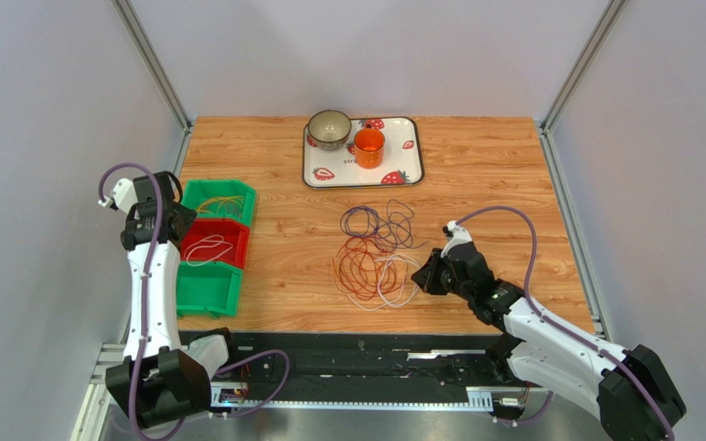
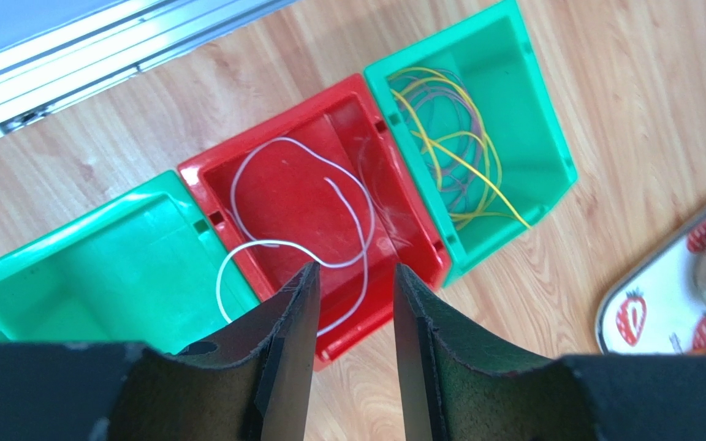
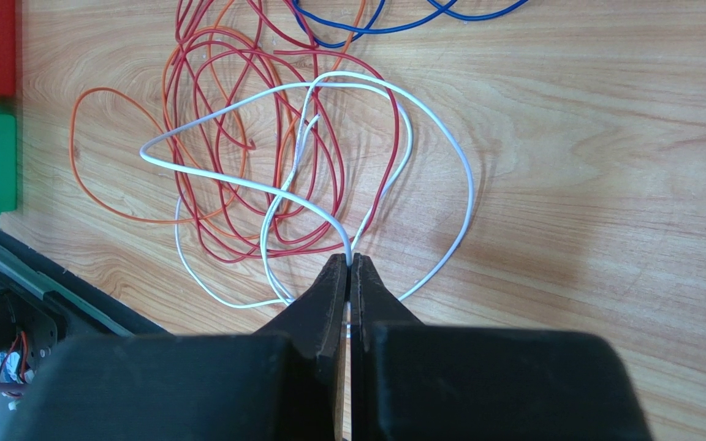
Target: Untangle the cables
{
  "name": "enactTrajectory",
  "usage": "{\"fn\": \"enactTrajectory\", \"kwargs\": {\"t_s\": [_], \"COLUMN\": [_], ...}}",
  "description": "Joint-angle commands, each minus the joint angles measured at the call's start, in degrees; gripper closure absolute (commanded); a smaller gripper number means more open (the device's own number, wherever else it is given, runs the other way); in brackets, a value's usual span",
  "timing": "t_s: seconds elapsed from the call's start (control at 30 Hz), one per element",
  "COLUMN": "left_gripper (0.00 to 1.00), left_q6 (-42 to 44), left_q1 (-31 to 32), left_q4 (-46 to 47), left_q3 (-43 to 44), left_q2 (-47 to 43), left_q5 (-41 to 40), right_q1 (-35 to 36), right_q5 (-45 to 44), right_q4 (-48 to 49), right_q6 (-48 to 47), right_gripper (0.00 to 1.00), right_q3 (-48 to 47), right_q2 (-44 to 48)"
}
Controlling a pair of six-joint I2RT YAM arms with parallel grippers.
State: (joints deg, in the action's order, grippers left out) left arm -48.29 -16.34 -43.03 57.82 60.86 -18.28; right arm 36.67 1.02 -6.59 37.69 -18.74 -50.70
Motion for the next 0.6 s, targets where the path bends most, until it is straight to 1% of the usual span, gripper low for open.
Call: {"fn": "enactTrajectory", "kwargs": {"t_s": [0.0,0.03,0.13,0.17,0.23,0.27,0.3,0.37,0.4,0.43,0.53,0.57], "left_gripper": [0.58,0.59,0.59,0.59,0.59,0.60,0.60,0.59,0.59,0.59,0.57,0.56], "left_q6": [5.2,5.7,7.6,8.7,10.1,11.5,12.1,13.3,13.5,13.6,14.9,17.1], "left_q1": [0.1,0.7,6.2,9.9,13.9,17.0,19.2,23.4,24.3,25.2,29.5,33.1], "left_q4": [0.4,0.5,0.4,0.7,2.2,3.3,4.3,8.1,9.8,12.9,18.5,19.3], "left_q3": [3.1,3.5,4.2,4.4,4.1,3.7,3.4,1.8,0.3,-0.3,-1.8,-1.9], "left_q2": [-3.2,-3.6,-4.4,-4.5,-4.5,-4.5,-4.5,-4.3,-4.3,-3.8,-2.8,-2.5], "left_q5": [7.3,9.6,11.5,12.0,14.4,15.7,17.2,23.4,26.6,32.5,41.0,41.7], "right_q1": [-0.2,-0.2,-0.2,-0.2,-0.1,-0.1,-0.1,-0.1,-0.2,-0.1,-0.1,-0.1], "right_q5": [-0.4,0.4,1.5,1.4,1.5,1.8,2.1,2.8,2.8,2.8,2.2,2.1], "right_q4": [0.3,-0.2,-3.9,-6.2,-8.6,-10.8,-11.7,-14.9,-16.1,-17.2,-20.2,-20.6], "right_q6": [-0.5,-0.7,-1.4,-1.5,-2.1,-2.4,-2.9,-4.7,-5.5,-6.9,-8.4,-9.0], "right_gripper": [1.00,1.00,1.00,1.00,1.00,1.00,1.00,1.00,1.00,1.00,1.00,1.00], "right_q3": [-2.0,-2.3,-5.3,-7.3,-10.0,-11.3,-14.4,-17.6,-20.7,-22.2,-25.0,-25.1], "right_q2": [1.5,1.8,2.4,3.3,4.2,5.2,5.3,5.4,5.0,4.9,4.2,4.2]}}
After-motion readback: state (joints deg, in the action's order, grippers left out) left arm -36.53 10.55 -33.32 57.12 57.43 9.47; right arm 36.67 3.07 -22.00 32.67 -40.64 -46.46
